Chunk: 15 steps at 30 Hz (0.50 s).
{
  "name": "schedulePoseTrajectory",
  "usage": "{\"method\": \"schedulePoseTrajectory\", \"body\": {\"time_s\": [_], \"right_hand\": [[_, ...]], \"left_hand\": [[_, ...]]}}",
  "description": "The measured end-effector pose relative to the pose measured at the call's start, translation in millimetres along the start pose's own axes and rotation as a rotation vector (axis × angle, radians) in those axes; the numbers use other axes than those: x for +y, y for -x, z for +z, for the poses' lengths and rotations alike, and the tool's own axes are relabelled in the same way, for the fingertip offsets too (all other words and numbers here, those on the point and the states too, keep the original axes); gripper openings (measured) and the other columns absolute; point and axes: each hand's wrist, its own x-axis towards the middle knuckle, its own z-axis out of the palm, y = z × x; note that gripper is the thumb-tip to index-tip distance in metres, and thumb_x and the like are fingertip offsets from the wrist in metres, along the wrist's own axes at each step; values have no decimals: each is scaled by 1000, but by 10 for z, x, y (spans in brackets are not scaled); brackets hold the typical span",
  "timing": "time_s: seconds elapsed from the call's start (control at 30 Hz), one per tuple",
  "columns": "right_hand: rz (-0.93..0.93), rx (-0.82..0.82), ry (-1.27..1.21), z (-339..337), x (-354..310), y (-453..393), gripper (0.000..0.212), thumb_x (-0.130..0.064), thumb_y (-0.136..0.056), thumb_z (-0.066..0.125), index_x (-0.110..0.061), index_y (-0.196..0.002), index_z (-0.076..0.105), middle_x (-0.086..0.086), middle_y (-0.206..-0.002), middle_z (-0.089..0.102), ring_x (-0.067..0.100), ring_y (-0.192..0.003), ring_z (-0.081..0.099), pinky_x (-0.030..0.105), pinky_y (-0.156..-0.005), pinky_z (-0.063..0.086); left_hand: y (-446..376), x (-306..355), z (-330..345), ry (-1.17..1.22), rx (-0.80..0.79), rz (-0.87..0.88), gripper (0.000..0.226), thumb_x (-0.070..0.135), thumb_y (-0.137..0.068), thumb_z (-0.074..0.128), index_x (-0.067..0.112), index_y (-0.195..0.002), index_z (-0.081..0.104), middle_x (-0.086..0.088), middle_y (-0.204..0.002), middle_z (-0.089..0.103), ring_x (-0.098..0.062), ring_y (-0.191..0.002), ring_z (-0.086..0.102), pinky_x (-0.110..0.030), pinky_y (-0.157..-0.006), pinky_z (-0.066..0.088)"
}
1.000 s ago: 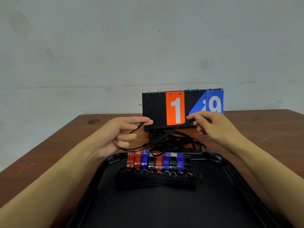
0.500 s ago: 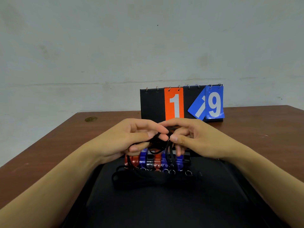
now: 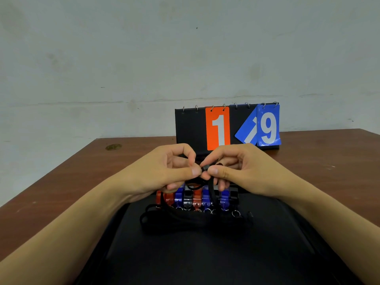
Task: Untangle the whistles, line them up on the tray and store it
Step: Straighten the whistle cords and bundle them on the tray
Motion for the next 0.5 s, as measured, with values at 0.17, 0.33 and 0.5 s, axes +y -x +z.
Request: {"method": "schedulePoseTrajectory", "body": {"time_s": [0.17, 0.33, 0.5], "right_hand": [[-34, 87, 45, 9, 2, 6, 10, -14, -97, 66, -17, -105, 71, 2, -80, 77, 14, -70, 75, 24, -73, 60], [20, 247, -25, -145, 14, -26, 7, -11, -100, 61, -12, -102, 68, 3, -76, 75, 13, -69, 73, 21, -70, 58], [129, 292, -80, -273, 89, -27, 11, -14, -102, 57, -10, -107, 67, 2, -76, 73, 13, -69, 69, 21, -71, 58]], "left_hand": [[-14, -10, -16, -50, 16, -22, 21, 14, -93, 71, 6, -104, 55, -7, -98, 80, -8, -42, 35, -18, -43, 30], [-6, -18, -143, -122, 88, -55, 24, 16, -91, 76, 7, -110, 64, -21, -103, 76, -10, -45, 40, -18, -44, 33], [-24, -57, -265, -133, 224, -23, 16, 14, -88, 77, 10, -103, 71, -9, -84, 73, -10, -47, 42, -18, -45, 34]]}}
